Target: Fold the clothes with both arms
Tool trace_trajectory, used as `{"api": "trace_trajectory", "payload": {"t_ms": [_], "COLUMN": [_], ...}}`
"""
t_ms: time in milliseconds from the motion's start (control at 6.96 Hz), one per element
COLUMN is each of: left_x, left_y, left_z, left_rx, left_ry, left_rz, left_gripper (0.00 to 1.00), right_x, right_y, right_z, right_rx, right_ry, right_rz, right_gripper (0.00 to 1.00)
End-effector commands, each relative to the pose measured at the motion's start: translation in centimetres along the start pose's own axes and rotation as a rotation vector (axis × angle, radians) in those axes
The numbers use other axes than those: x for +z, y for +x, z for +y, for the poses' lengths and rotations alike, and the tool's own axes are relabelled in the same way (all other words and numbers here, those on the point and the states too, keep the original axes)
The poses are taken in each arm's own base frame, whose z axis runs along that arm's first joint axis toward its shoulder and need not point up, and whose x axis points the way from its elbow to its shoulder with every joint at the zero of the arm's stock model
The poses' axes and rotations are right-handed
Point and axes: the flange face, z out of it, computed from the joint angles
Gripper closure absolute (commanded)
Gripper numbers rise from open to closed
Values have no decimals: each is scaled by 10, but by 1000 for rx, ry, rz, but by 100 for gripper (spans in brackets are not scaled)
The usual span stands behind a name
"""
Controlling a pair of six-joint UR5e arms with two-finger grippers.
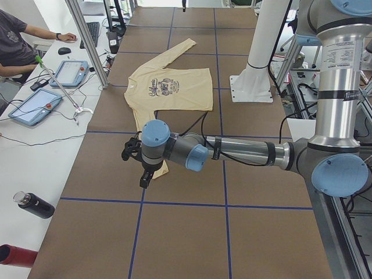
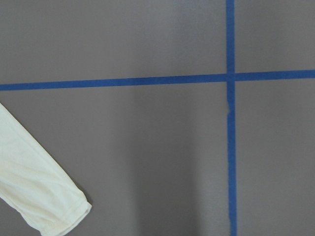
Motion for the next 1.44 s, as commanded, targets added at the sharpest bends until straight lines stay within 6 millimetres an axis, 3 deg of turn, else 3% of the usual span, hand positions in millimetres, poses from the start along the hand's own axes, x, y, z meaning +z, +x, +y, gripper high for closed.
{"api": "trace_trajectory", "payload": {"t_ms": [0,431,574,862,1149,1292], "left_x": [1,0,0,0,0,0], "left_y": [0,1,1,2,2,2], "left_z": [0,-1,-1,-1,-1,-1], "left_rx": [1,3,3,4,4,4], "left_ry": [-2,0,0,1,1,1], "left_rz": [1,2,2,2,2,2], "left_gripper": [0,0,0,0,0,0], "right_x": [43,131,147,172,175,175], "right_y": [-52,-111,-119,-112,-112,-111], "right_z": [-14,14,33,63,66,67], "right_rx": [27,44,38,13,12,12], "right_ry": [-10,92,102,50,38,38], "right_rz": [51,56,19,24,24,23], "right_gripper": [4,5,5,5,8,26]}}
